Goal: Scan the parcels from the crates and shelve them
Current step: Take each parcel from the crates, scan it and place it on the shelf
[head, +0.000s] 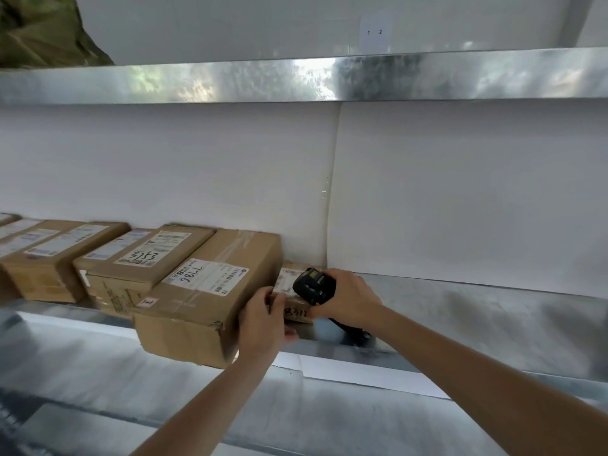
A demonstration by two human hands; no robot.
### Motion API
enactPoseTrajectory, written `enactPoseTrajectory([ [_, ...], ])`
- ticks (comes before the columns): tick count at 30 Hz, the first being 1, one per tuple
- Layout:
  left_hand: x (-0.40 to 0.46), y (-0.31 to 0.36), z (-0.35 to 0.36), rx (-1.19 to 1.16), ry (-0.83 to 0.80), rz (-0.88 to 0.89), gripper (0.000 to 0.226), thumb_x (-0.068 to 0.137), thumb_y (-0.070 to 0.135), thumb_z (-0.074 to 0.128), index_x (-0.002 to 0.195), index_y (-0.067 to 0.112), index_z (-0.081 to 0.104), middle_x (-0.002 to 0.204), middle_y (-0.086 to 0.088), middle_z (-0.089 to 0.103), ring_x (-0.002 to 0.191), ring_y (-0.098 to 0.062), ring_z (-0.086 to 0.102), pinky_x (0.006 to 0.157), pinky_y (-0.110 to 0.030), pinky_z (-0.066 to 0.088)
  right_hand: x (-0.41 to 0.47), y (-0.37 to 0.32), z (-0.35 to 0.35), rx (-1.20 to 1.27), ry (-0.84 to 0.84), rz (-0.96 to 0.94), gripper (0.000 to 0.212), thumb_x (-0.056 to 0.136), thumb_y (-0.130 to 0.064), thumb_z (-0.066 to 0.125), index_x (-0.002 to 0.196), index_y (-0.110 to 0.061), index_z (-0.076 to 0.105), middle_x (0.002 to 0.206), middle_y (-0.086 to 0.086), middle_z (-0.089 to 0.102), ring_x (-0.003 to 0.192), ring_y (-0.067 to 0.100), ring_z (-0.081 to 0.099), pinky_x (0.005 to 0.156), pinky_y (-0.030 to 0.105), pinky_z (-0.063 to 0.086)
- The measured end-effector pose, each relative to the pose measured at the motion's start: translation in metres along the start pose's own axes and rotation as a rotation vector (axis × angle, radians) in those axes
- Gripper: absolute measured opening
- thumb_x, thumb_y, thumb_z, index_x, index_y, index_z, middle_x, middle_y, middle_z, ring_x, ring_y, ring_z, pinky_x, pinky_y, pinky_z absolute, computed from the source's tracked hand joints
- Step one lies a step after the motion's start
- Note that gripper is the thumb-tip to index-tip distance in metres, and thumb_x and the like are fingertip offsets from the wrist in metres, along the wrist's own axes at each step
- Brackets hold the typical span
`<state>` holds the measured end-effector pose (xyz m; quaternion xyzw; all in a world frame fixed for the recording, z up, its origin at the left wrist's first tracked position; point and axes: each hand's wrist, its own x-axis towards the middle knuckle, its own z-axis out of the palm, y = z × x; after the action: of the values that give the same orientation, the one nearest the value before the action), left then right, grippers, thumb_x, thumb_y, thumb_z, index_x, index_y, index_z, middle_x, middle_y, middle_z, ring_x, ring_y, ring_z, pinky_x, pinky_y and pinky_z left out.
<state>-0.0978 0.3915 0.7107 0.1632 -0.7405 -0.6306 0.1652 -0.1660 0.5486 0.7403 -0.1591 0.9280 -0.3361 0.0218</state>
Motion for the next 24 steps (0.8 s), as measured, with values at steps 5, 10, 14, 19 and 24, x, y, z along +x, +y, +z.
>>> enactPoseTrajectory([
  [5, 0.011, 0.002, 0.008, -0.029, 0.012, -0.025, 0.017, 0.103, 0.018, 0.054, 0.120, 0.019, 0.058, 0.106, -0.003, 0.065, 0.054, -0.031, 0.070, 0.053, -0.043, 0.062, 0.015, 0.003, -0.002, -0.008, -0.001, -0.005, 0.075, 0.058, -0.042, 0.085, 0.129, -0.041, 0.061, 0.103, -0.010, 0.068, 0.101, 0.021, 0.065, 0.088, 0.041, 0.057],
  [10, 0.016, 0.007, 0.013, -0.022, 0.025, -0.049, 0.020, 0.104, 0.017, 0.053, 0.124, 0.019, 0.057, 0.096, 0.007, 0.061, 0.054, -0.028, 0.068, 0.055, -0.048, 0.062, 0.025, 0.005, -0.002, 0.004, -0.006, -0.002, 0.076, 0.053, -0.045, 0.082, 0.126, -0.039, 0.062, 0.103, -0.008, 0.070, 0.097, 0.020, 0.066, 0.086, 0.041, 0.058],
  [14, 0.013, 0.013, 0.015, -0.007, 0.037, -0.077, 0.037, 0.103, 0.017, 0.054, 0.141, 0.016, 0.052, 0.091, 0.013, 0.058, 0.060, -0.031, 0.070, 0.057, -0.049, 0.063, 0.025, 0.006, -0.004, 0.006, -0.011, -0.004, 0.068, 0.054, -0.045, 0.083, 0.118, -0.038, 0.063, 0.100, -0.009, 0.069, 0.095, 0.020, 0.066, 0.084, 0.040, 0.058],
  [19, 0.001, 0.019, 0.009, 0.059, 0.061, -0.017, 0.047, 0.103, 0.019, 0.056, 0.148, 0.016, 0.044, 0.091, 0.020, 0.055, 0.061, -0.030, 0.072, 0.057, -0.047, 0.063, 0.014, 0.009, -0.007, 0.020, 0.013, 0.004, 0.064, 0.055, -0.045, 0.085, 0.114, -0.039, 0.061, 0.098, -0.011, 0.068, 0.093, 0.018, 0.066, 0.085, 0.042, 0.058],
  [24, -0.012, 0.030, 0.000, 0.107, 0.089, 0.039, 0.050, 0.102, 0.022, 0.057, 0.150, 0.016, 0.042, 0.119, 0.004, 0.060, 0.064, -0.028, 0.074, 0.054, -0.042, 0.063, -0.003, 0.007, -0.025, -0.006, 0.040, 0.018, 0.073, 0.049, -0.055, 0.084, 0.116, -0.038, 0.063, 0.101, -0.012, 0.069, 0.095, 0.017, 0.066, 0.088, 0.042, 0.057],
])
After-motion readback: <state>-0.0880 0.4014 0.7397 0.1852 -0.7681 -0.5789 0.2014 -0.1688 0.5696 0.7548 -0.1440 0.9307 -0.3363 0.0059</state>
